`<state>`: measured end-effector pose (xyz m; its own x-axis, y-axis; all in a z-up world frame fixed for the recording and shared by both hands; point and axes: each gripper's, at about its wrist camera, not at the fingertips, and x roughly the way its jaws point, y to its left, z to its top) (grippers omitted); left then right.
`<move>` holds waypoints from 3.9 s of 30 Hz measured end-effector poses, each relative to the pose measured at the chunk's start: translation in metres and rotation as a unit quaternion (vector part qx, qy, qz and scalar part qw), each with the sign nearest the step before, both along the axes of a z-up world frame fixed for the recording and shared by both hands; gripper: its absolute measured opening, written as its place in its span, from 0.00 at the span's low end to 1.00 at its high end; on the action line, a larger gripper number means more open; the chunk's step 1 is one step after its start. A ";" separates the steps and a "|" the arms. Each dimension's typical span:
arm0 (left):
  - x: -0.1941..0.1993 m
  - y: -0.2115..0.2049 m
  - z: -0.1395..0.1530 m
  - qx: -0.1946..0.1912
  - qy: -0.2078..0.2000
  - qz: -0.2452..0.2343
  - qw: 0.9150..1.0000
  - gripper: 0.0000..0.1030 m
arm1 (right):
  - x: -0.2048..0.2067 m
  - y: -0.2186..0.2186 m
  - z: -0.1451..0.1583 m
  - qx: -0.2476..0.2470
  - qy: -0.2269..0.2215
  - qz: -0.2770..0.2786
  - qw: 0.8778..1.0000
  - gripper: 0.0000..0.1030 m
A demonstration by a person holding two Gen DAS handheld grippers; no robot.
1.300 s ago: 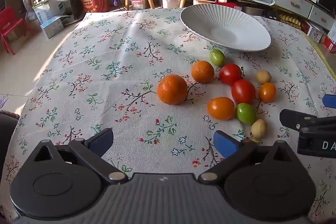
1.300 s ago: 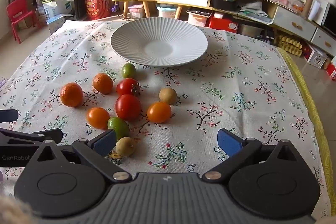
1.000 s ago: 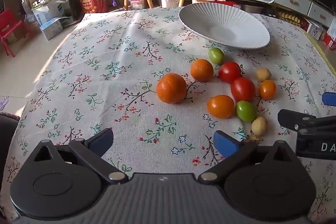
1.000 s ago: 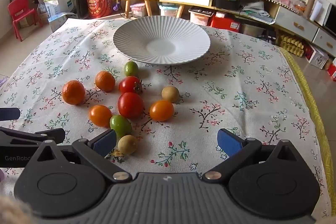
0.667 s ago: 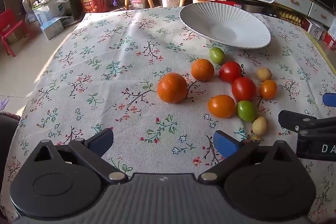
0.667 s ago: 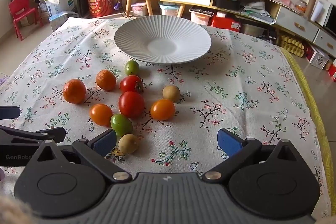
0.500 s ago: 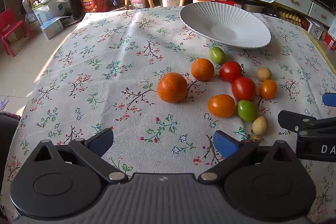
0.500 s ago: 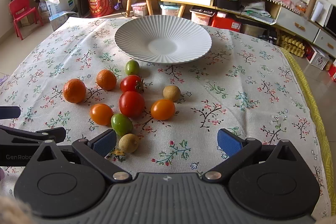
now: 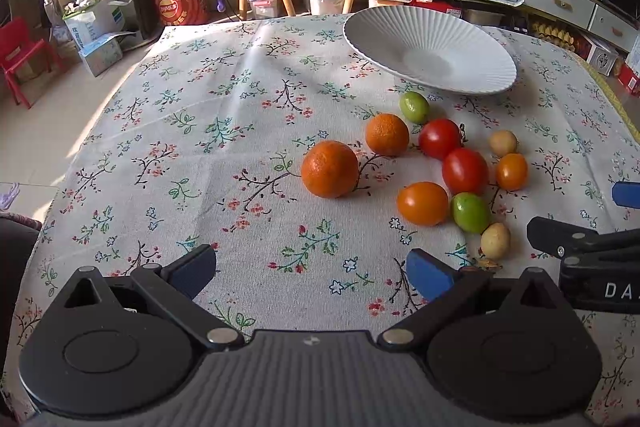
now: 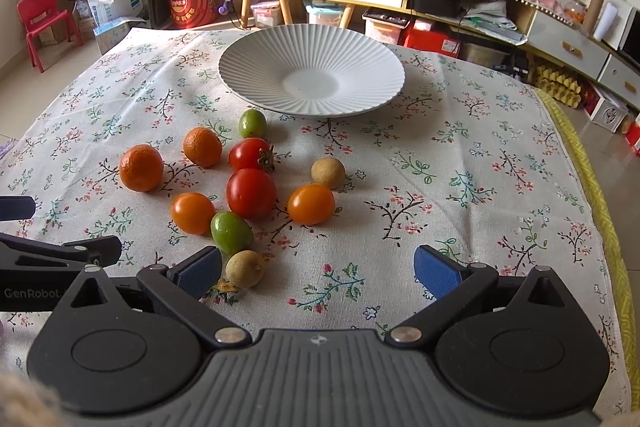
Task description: Organize fruits
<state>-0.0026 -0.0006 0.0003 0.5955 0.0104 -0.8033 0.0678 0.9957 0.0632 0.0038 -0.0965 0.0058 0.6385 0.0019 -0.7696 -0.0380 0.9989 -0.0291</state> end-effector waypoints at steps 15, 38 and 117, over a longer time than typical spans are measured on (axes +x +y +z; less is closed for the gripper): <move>0.000 -0.001 0.000 0.001 0.001 0.000 1.000 0.93 | -0.001 0.000 0.000 -0.001 0.001 0.001 1.000 0.99; 0.001 -0.001 0.000 0.000 0.001 0.000 1.000 0.93 | -0.001 0.000 -0.001 -0.001 0.003 0.000 1.000 0.99; 0.052 0.025 -0.043 -0.113 -0.087 -0.089 0.986 0.32 | 0.039 -0.034 -0.025 0.083 -0.011 0.075 0.994 0.30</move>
<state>0.0499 0.0242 -0.0427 0.7008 -0.2735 -0.6588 0.2496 0.9592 -0.1327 0.0428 -0.1307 -0.0191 0.6381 0.2243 -0.7366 -0.1889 0.9730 0.1326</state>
